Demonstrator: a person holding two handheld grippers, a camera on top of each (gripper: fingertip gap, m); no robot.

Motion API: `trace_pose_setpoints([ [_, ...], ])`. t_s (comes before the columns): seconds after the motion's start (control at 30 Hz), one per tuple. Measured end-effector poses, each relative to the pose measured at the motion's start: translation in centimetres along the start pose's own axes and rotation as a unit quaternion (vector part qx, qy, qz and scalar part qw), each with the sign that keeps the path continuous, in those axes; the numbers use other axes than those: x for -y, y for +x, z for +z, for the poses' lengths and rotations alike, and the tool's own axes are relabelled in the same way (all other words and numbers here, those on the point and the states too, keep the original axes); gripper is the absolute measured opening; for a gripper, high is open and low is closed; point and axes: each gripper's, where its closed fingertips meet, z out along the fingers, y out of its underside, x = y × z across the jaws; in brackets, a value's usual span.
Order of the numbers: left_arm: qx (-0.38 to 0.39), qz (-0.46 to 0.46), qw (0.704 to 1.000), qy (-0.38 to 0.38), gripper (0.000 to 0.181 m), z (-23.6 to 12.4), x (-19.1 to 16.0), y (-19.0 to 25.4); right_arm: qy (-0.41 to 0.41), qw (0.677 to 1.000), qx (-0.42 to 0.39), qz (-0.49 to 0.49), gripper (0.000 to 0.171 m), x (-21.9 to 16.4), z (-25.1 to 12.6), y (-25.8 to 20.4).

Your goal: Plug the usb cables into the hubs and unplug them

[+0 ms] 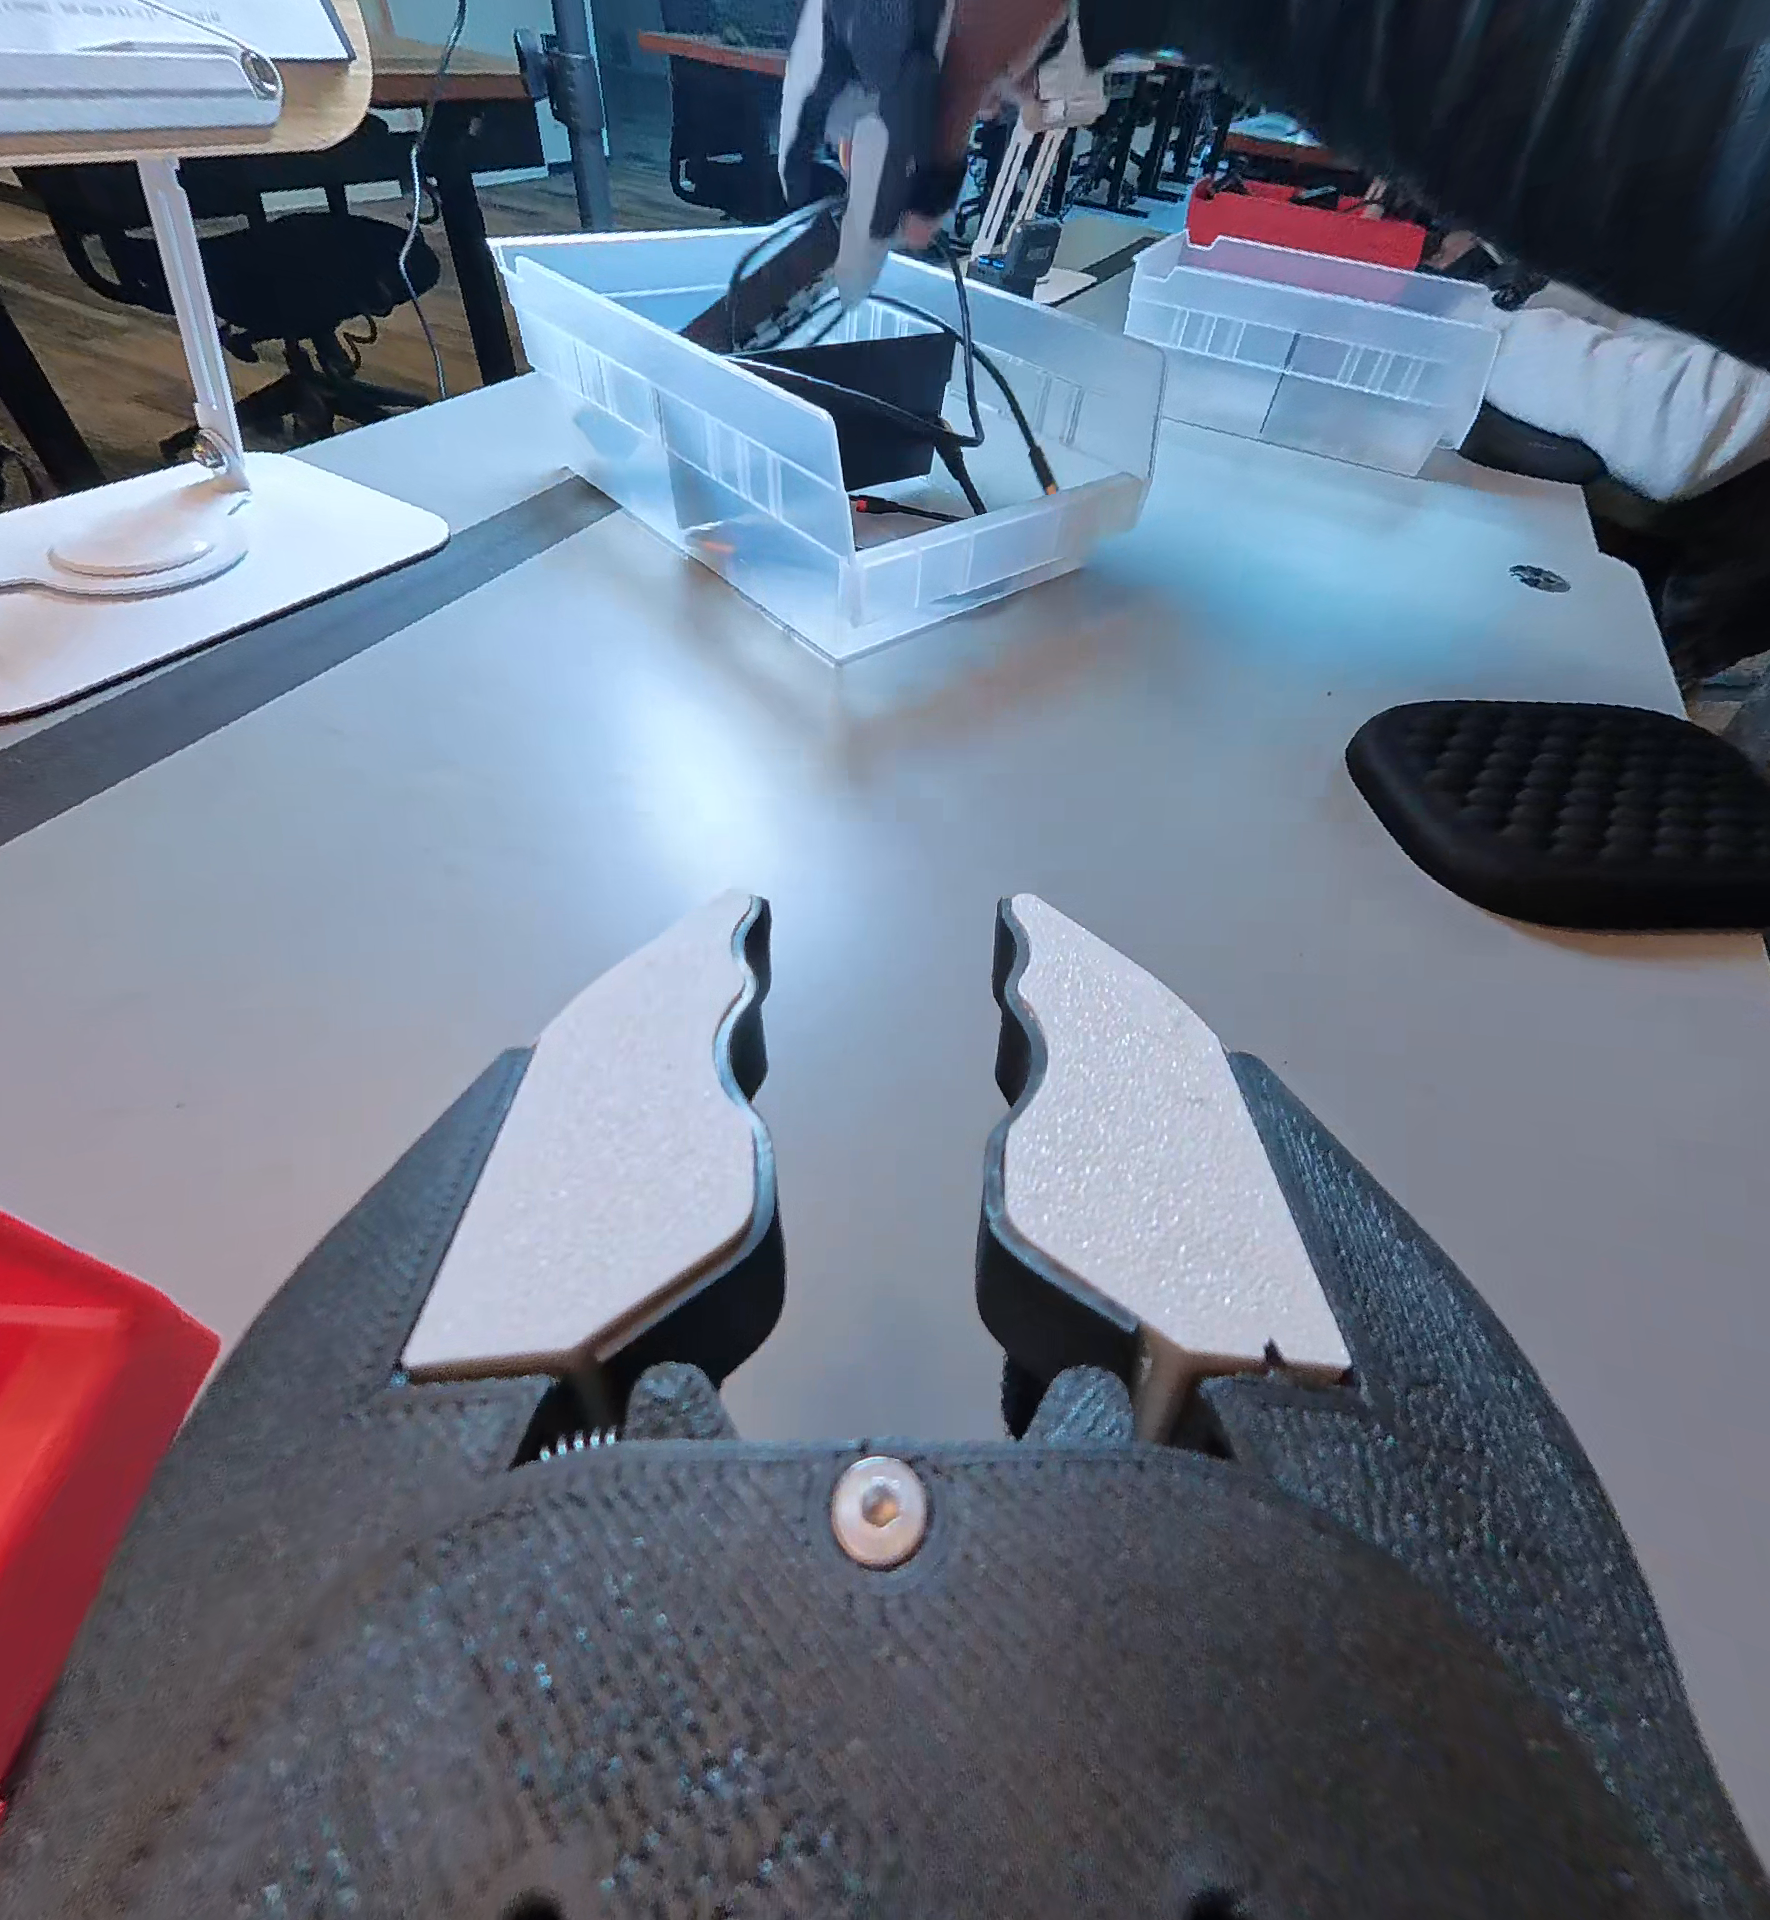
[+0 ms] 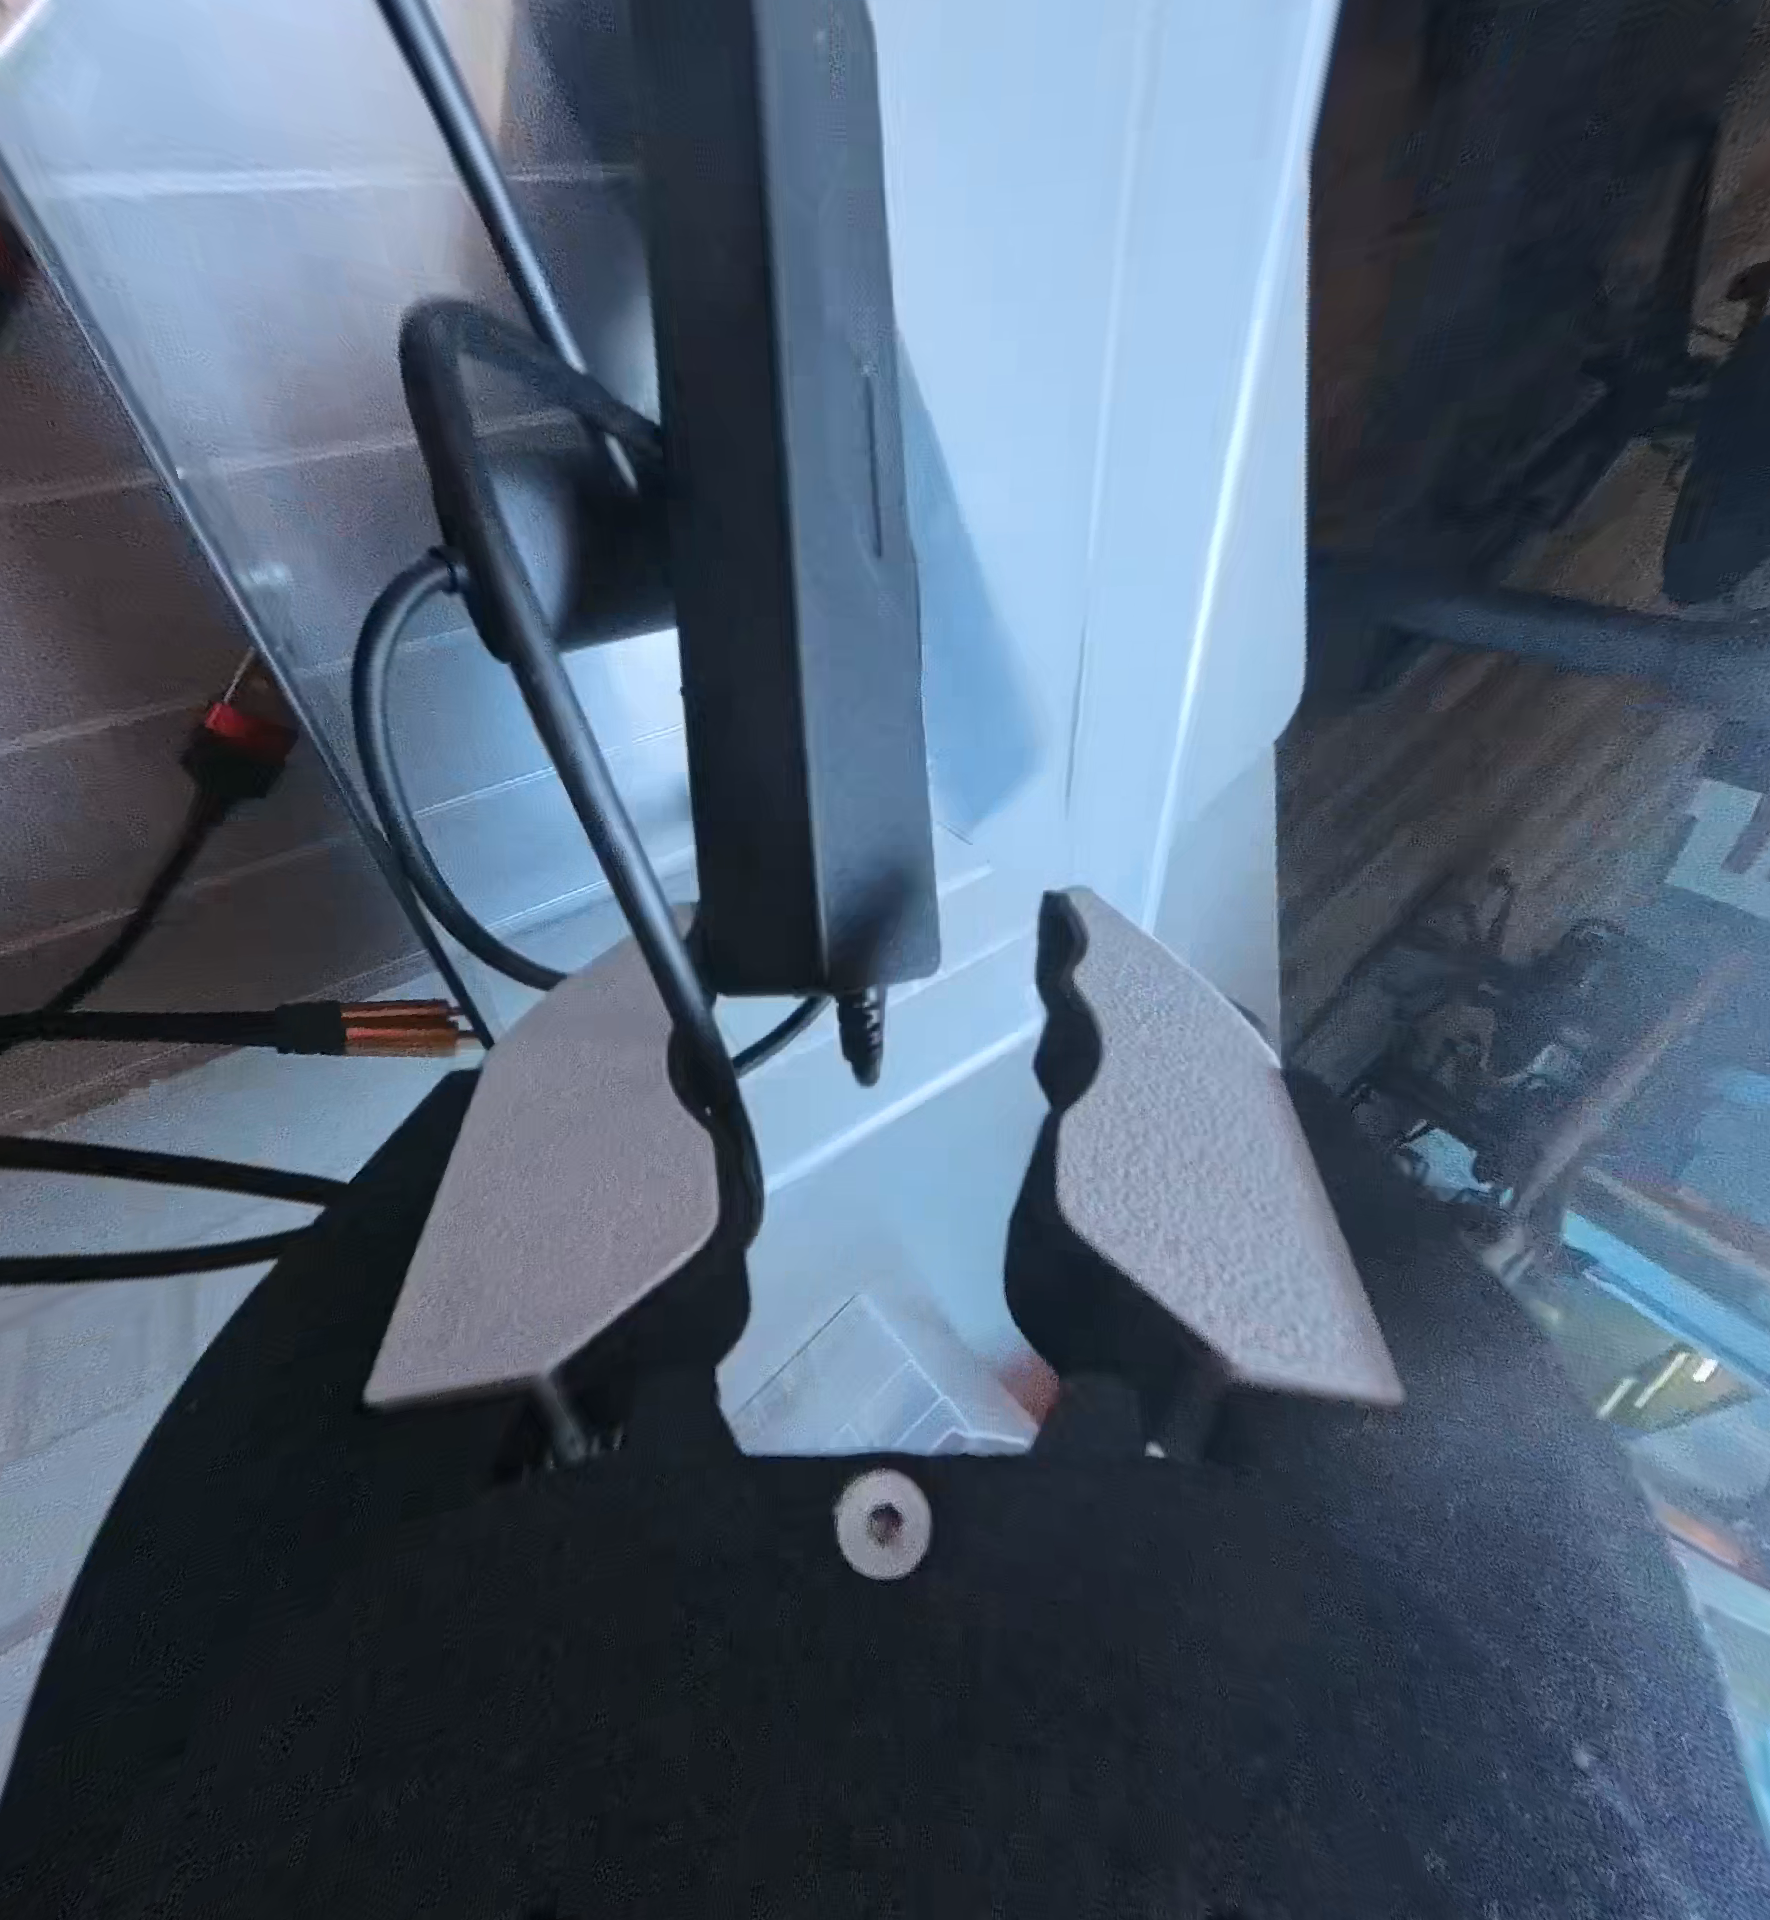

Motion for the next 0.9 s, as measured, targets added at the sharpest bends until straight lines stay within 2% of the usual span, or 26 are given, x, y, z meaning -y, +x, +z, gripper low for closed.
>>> trace_pose_setpoints([
  [0.07, -0.001, 0.000, 1.000, -0.003, 0.041, 0.0, -0.1, 0.0, 0.034, 0.999, -0.001, 0.036, 0.068, 0.7, -2.1, 1.3],
  [0.23, -0.002, 0.013, 1.000, -0.008, 0.041, 0.0, -0.2, 0.1, 0.156, 0.986, -0.045, 0.049, 0.062, 3.1, -8.8, 1.7],
  [0.33, -0.003, 0.016, 1.000, -0.009, 0.041, 0.0, -0.1, 0.2, 0.155, 0.984, -0.092, -0.004, 0.060, 3.2, -11.0, -0.5],
  [0.43, -0.005, 0.018, 1.000, -0.009, 0.041, 0.0, -0.1, 0.5, 0.155, 0.985, -0.033, -0.062, 0.055, 2.8, -11.6, -6.0],
  [0.5, -0.006, 0.022, 1.000, -0.009, 0.040, 0.1, 0.0, 0.6, 0.129, 0.983, -0.023, -0.131, 0.049, 1.9, -11.0, -9.0],
  [0.6, -0.010, 0.020, 1.000, -0.012, 0.040, 0.4, -0.2, 0.7, 0.019, 0.969, -0.038, -0.245, 0.045, -0.8, -8.5, -10.5],
  [0.73, -0.013, 0.020, 0.999, -0.025, 0.040, 0.7, -0.9, 0.8, -0.058, 0.947, 0.016, -0.315, 0.050, -2.4, -6.3, -12.1],
  [0.9, -0.010, 0.028, 0.999, -0.033, 0.040, 0.7, -1.3, 0.8, -0.174, 0.918, 0.095, -0.343, 0.050, -4.6, -4.3, -13.7],
])
